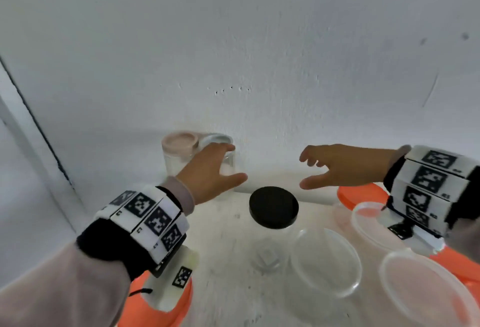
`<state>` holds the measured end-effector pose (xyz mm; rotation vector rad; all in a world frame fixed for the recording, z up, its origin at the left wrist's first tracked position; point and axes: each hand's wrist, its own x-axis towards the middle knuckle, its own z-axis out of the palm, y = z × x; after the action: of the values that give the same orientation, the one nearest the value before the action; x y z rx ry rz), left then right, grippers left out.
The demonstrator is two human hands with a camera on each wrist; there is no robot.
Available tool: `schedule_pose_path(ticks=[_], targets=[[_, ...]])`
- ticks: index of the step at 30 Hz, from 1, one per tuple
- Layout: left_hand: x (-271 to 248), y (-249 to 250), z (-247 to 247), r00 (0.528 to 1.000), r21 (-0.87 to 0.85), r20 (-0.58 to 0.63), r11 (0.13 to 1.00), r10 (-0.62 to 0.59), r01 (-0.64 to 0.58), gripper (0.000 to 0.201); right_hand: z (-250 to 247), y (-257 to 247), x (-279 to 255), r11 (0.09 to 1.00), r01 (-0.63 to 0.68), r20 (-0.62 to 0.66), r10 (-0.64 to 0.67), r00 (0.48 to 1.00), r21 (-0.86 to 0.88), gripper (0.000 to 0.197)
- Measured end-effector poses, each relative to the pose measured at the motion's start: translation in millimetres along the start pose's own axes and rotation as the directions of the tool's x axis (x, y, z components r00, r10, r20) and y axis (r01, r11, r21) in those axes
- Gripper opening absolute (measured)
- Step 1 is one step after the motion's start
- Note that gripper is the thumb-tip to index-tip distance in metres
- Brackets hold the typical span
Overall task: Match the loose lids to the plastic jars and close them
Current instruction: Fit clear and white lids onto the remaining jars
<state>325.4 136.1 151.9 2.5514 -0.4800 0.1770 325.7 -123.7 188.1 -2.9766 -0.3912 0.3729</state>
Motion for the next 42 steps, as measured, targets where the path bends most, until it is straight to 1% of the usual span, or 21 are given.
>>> schedule_pose_path(ticks=[2,5,7,9,11,14,17,21,22,24,26,28,31,33,35,38,40,42], targets=[[-14,28,10,0.994,-0.027,0.082,0.997,0.071,-0.069,0.066,13,15,-25,0.999,-0.035,0.049,0.035,0.998,0.003,0.064],[-34,60,30,0.956,-0.029,0.226,0.983,0.185,-0.183,0.064,30,32,-58,0.997,-0.074,0.111,0.076,0.991,-0.017,0.063],[-46,75,44,0.914,0.017,0.319,0.963,0.251,-0.27,0.067,42,41,-78,0.994,-0.105,0.149,0.107,0.983,-0.021,0.07],[-57,84,58,0.877,0.052,0.399,0.948,0.27,-0.315,0.072,53,47,-95,0.989,-0.146,0.192,0.15,0.97,-0.035,0.084],[-64,87,69,0.856,0.08,0.448,0.941,0.26,-0.328,0.076,63,50,-109,0.979,-0.195,0.214,0.204,0.955,-0.064,0.098],[-70,93,82,0.845,0.137,0.483,0.933,0.23,-0.332,0.082,75,53,-127,0.961,-0.26,0.226,0.275,0.935,-0.096,0.113],[-69,98,91,0.834,0.206,0.524,0.925,0.171,-0.319,0.09,85,56,-139,0.952,-0.303,0.233,0.303,0.924,-0.038,0.118],[-64,105,104,0.813,0.305,0.582,0.92,0.025,-0.247,0.097,91,55,-147,0.948,-0.315,0.19,0.302,0.934,0.044,0.122],[-63,106,107,0.812,0.327,0.583,0.915,0.0,-0.235,0.097,93,54,-148,0.948,-0.314,0.179,0.3,0.937,0.058,0.122],[-61,110,112,0.825,0.362,0.564,0.906,-0.026,-0.219,0.095,95,53,-152,0.95,-0.302,0.16,0.287,0.944,0.079,0.123],[-60,113,115,0.846,0.377,0.532,0.903,-0.027,-0.208,0.092,94,53,-158,0.958,-0.273,0.156,0.257,0.954,0.093,0.121],[-61,117,113,0.854,0.369,0.519,0.906,-0.015,-0.208,0.093,86,53,-165,0.964,-0.241,0.163,0.221,0.962,0.114,0.118],[-62,126,94,0.863,0.263,0.504,0.946,0.033,-0.19,0.097,58,56,-176,0.968,-0.202,0.152,0.18,0.972,0.149,0.112],[-60,135,67,0.892,0.181,0.445,0.966,0.087,-0.184,0.097,33,58,-182,0.968,-0.181,0.119,0.162,0.98,0.174,0.106],[-54,143,33,0.922,0.121,0.369,0.978,0.116,-0.171,0.097,5,60,-185,0.967,-0.16,0.063,0.15,0.987,0.2,0.105],[-33,149,-18,0.96,0.096,0.244,0.982,0.133,-0.161,0.101,-32,60,-175,0.958,-0.143,-0.07,0.165,0.984,0.248,0.116],[-14,149,-44,0.977,0.096,0.167,0.984,0.135,-0.152,0.106,-50,56,-157,0.954,-0.135,-0.163,0.183,0.969,0.268,0.12],[9,142,-59,0.99,0.095,0.089,0.989,0.109,-0.118,0.101,-57,50,-133,0.955,-0.132,-0.251,0.202,0.947,0.267,0.118]])
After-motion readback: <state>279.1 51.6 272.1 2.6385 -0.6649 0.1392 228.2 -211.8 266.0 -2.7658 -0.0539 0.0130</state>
